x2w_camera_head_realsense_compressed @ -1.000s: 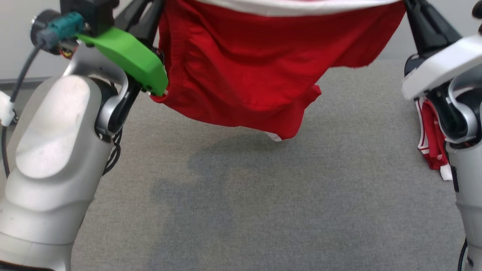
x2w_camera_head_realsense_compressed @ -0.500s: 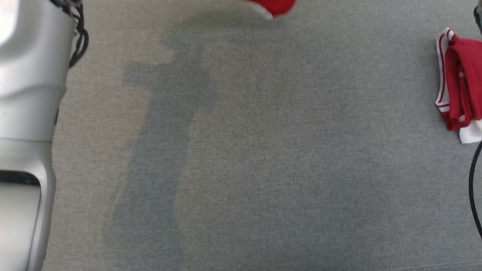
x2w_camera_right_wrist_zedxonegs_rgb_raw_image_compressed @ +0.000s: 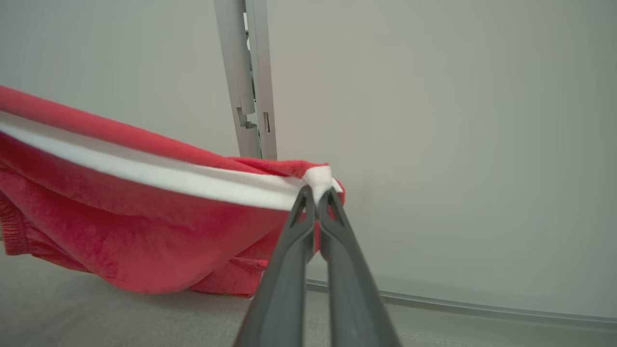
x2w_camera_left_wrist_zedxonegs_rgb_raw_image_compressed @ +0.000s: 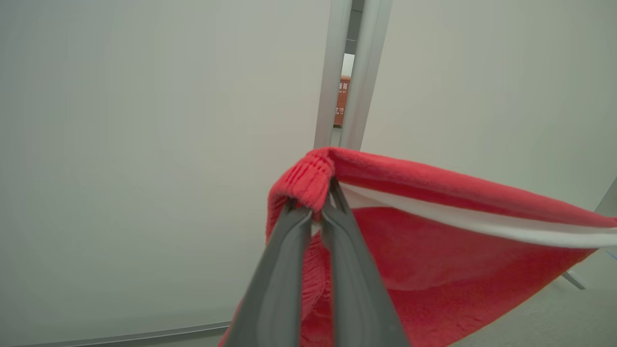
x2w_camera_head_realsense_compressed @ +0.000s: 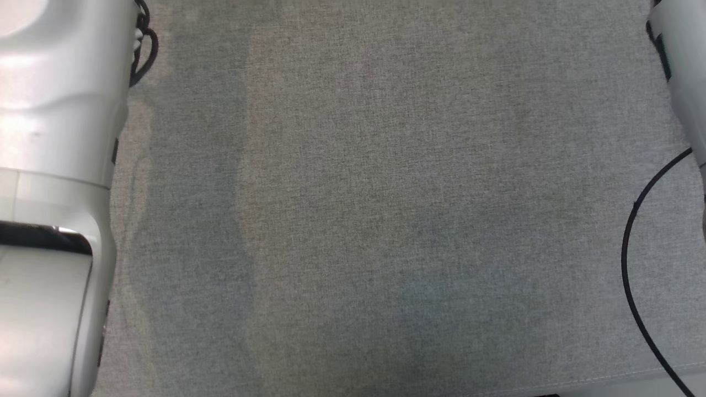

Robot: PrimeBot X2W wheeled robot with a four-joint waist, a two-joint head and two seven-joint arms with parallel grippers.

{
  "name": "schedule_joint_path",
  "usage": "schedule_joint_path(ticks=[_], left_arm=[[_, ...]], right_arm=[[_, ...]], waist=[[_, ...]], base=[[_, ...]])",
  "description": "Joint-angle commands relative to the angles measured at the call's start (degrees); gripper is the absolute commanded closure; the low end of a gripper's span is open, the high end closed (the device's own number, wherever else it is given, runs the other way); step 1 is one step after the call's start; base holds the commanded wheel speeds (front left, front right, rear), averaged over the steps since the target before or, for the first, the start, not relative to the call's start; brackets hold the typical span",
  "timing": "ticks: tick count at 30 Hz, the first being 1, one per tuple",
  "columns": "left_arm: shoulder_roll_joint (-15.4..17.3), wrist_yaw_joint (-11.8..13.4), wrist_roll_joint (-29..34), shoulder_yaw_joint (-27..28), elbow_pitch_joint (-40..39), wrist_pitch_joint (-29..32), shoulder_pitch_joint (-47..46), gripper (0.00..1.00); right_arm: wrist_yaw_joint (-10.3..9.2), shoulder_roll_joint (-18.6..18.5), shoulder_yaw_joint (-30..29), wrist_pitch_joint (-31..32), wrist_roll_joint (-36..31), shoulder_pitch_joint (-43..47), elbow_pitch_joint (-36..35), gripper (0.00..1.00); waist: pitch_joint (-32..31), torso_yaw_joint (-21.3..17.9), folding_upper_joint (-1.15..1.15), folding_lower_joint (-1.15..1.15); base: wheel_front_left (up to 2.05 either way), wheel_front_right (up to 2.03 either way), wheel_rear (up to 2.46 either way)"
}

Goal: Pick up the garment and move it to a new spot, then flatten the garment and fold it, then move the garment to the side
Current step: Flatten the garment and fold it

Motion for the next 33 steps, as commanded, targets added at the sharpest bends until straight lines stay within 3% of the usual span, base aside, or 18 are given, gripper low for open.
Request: schedule_joint_path(ticks=[1, 7, 13, 22, 29, 33], left_arm=[[-0.1, -0.5, 0.7, 0.7, -0.8, -0.4, 2.6, 1.00], [-0.3, -1.8, 3.8, 2.8, -3.6, -0.4, 13.6, 1.00], [0.5, -3.4, 6.9, 2.9, -5.8, -0.4, 25.0, 1.00], [3.4, -4.2, 10.5, -2.1, -9.1, -0.4, 37.1, 1.00], [5.1, -4.2, 10.6, -7.6, -11.8, -0.4, 42.7, 1.00], [6.6, -4.2, 10.8, -12.2, -12.9, -0.4, 45.8, 1.00]], right_arm=[[-0.14, -0.2, 1.3, -0.6, 1.2, 1.9, 0.9, 1.00], [-0.14, -1.9, 9.2, -1.0, 6.1, 10.1, 1.9, 1.00], [-0.14, -6.0, 18.1, 0.8, 12.3, 17.4, -1.1, 1.00], [-0.15, -13.0, 29.6, 4.2, 21.7, 22.9, -7.5, 1.00], [-0.14, -15.7, 36.0, 4.8, 25.9, 24.9, -9.2, 1.00], [-0.14, -17.0, 40.0, 8.8, 29.2, 27.1, -10.4, 1.00]], waist=[[1.8, -0.1, 0.00, -0.01], [-1.3, 1.4, 0.00, -0.01], [-6.7, 2.4, 0.00, -0.01], [-14.3, 3.1, 0.00, -0.01], [-19.2, 4.4, 0.00, -0.01], [-22.1, 4.9, 0.00, -0.01]], base=[[0.00, 0.00, 0.00], [0.00, 0.00, 0.00], [0.00, 0.00, 0.00], [0.00, 0.00, 0.00], [0.00, 0.00, 0.00], [0.00, 0.00, 0.00]])
